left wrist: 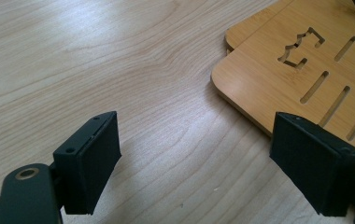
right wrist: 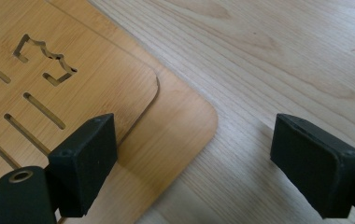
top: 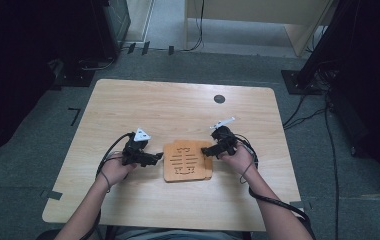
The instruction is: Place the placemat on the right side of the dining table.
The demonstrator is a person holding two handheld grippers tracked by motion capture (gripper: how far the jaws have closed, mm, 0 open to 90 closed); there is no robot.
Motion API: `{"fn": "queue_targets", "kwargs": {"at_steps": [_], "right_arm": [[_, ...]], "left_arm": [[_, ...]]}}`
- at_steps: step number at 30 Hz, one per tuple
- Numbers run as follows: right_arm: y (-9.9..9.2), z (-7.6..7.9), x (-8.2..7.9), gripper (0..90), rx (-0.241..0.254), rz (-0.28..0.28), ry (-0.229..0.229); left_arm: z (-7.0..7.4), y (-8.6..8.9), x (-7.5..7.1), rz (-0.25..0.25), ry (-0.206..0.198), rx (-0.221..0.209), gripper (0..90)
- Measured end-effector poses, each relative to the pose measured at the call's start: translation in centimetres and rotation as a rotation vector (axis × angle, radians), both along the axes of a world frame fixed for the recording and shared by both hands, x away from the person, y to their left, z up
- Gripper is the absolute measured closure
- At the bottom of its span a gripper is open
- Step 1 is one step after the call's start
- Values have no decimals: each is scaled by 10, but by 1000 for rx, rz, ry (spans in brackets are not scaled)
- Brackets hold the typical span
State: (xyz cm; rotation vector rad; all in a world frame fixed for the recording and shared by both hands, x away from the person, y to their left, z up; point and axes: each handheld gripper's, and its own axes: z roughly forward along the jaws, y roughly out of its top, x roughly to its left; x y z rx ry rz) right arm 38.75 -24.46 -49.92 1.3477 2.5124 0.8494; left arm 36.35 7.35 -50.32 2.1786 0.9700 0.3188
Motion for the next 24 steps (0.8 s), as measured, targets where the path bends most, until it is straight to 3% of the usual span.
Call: {"fn": "queue_targets", "kwargs": {"at_steps": [18,24], "right_arm": [[17,0,-1,140,-28,-37,-23],[16,3,-1,140,-9,-37,-20]], "left_arm": [[1,0,-1,2,-6,-2,153],[1,-2,0,-6,-6,-1,154]]}}
